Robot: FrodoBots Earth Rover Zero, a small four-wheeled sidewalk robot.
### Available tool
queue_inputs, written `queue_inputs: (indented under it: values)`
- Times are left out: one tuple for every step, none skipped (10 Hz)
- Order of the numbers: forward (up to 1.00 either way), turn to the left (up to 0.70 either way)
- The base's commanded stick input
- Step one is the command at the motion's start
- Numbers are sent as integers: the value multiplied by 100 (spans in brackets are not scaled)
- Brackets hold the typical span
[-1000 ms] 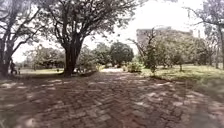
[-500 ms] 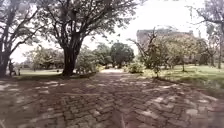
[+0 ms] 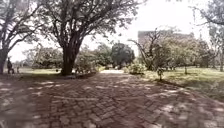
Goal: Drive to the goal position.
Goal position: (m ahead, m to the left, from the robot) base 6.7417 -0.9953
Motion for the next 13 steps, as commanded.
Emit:
queue_inputs:
  values:
    - [70, 0]
    - [70, 0]
    - [70, 0]
    - [70, 0]
    - [70, 0]
    - [70, 0]
    - [70, 0]
    - [70, 0]
    - [70, 0]
    - [70, 0]
    - [70, 0]
    - [70, 0]
    - [70, 0]
